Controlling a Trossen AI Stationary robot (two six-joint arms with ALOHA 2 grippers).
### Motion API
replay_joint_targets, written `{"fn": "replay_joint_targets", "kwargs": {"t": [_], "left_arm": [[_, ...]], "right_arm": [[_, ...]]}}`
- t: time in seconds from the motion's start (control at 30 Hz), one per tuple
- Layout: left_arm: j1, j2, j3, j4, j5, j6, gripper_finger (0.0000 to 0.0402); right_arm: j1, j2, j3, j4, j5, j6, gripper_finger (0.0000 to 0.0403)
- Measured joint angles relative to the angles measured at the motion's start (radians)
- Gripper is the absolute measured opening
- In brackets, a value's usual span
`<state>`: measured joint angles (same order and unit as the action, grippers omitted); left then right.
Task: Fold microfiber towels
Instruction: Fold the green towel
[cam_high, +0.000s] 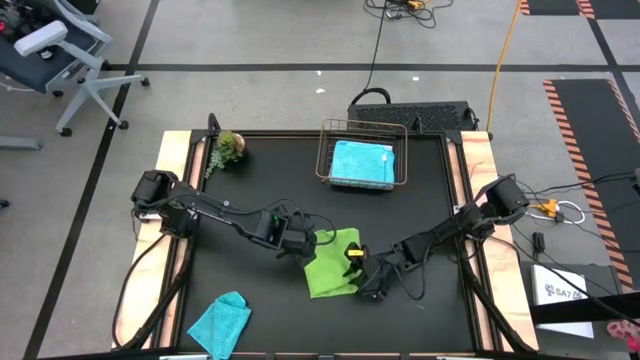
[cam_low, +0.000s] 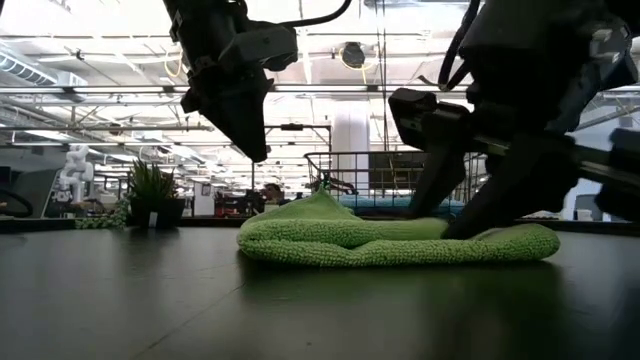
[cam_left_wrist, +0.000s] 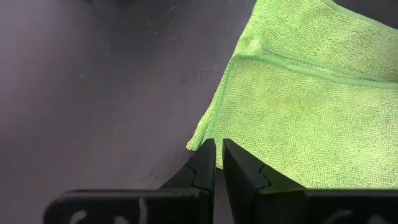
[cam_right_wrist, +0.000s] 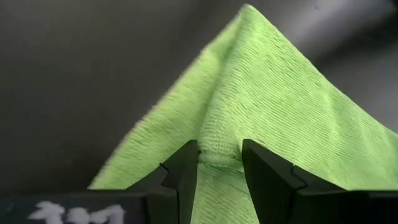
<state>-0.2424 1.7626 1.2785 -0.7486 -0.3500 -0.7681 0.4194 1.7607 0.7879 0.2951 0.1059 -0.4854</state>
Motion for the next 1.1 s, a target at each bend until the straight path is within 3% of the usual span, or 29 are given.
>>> {"fn": "replay_joint_targets", "kwargs": {"t": [0.17,0.43,0.87,1.1], "left_arm": [[0.000,0.000,0.000,0.001,0.000,0.000,0.0033],[0.000,0.000,0.000,0.001,0.000,-0.002,0.0033],[0.000,0.000,0.000,0.001,-0.001,-0.001,0.0033],[0.000,0.000,0.000,0.003,-0.003,0.003,0.0033]], "right_arm": [[-0.019,0.000,0.000,0.000,0.024,0.000,0.0095],[-0.018,-0.029,0.010,-0.056,0.024,0.030,0.0007],[-0.005,-0.265,0.051,-0.434,0.029,0.179,0.0002],[0.060,-0.284,0.051,-0.655,0.023,0.213,0.0001]]}}
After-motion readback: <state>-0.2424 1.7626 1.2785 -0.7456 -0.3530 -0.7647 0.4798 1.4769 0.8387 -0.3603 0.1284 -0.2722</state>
